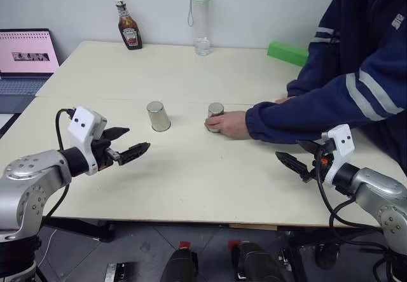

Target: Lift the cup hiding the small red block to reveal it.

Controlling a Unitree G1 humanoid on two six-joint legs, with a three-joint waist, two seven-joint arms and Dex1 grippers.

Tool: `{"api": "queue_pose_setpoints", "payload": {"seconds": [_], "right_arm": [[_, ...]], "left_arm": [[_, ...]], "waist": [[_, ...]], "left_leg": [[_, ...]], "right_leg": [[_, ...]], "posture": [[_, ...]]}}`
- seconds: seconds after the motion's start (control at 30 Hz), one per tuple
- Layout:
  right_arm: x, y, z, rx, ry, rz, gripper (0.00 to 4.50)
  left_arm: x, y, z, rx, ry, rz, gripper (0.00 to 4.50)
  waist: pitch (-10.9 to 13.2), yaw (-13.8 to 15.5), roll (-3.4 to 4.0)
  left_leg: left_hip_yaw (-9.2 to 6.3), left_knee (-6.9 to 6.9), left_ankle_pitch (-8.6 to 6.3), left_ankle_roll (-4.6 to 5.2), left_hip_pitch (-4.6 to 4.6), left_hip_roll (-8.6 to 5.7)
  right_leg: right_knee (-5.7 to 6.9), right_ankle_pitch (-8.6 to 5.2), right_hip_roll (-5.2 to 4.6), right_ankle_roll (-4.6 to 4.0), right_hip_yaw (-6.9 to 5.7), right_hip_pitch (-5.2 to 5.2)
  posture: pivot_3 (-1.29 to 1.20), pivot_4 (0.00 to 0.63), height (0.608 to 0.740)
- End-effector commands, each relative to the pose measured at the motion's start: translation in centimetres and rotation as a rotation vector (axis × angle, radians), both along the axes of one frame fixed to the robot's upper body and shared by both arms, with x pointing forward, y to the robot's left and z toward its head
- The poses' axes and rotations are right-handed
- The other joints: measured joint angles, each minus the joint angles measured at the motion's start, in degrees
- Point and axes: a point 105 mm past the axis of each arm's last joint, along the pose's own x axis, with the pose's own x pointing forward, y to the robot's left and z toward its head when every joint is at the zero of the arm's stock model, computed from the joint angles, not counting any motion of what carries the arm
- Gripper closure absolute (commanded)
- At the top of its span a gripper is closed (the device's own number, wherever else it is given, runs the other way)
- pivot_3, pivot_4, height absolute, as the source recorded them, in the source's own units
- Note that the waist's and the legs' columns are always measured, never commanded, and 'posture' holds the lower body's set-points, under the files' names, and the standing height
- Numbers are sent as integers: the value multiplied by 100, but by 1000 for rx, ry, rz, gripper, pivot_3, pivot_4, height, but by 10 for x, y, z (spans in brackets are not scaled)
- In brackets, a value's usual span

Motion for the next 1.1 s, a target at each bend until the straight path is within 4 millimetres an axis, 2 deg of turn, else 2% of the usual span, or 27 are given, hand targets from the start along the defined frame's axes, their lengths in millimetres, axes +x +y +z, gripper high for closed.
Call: {"api": "queue_pose_setpoints", "payload": {"seconds": [0.03,0.3,0.53,0.7,0.9,1.0,1.1], "right_arm": [[0,1,10,6,-50,10,0],[1,-2,12,-4,-53,8,0],[-1,-3,9,-9,-46,1,0],[1,-6,-2,-23,-35,-25,0],[2,-8,-5,-18,-40,-44,0],[12,-13,-9,-18,-58,-95,0],[31,-20,-10,-22,-101,-180,0]], "left_arm": [[0,1,10,32,-45,0,34],[-2,1,9,28,-37,-4,34],[-3,-8,8,15,-35,-43,34],[-6,-42,7,23,-54,-189,34],[-1,-49,11,-3,-72,-210,34],[-11,-77,13,-52,-67,-329,34],[-25,-106,11,-58,-61,-473,34]], "waist": [[0,0,0],[0,0,0],[0,0,0],[-1,7,-1],[-3,-10,-4],[-3,-16,-4],[-4,-7,-6]], "left_leg": [[0,0,0,0,0,0],[0,0,0,0,0,0],[0,1,0,0,0,0],[0,1,0,0,0,-1],[3,4,0,0,3,-1],[6,2,0,0,7,3],[9,7,0,0,5,-2]], "right_leg": [[0,0,0,0,0,0],[0,0,0,0,0,0],[1,0,0,0,0,0],[-1,0,0,0,1,1],[3,1,0,1,3,3],[4,1,4,2,7,3],[6,4,4,6,10,4]], "posture": [[0,150,740],[0,150,740],[0,150,740],[0,150,740],[0,150,740],[0,150,740],[0,150,740]]}}
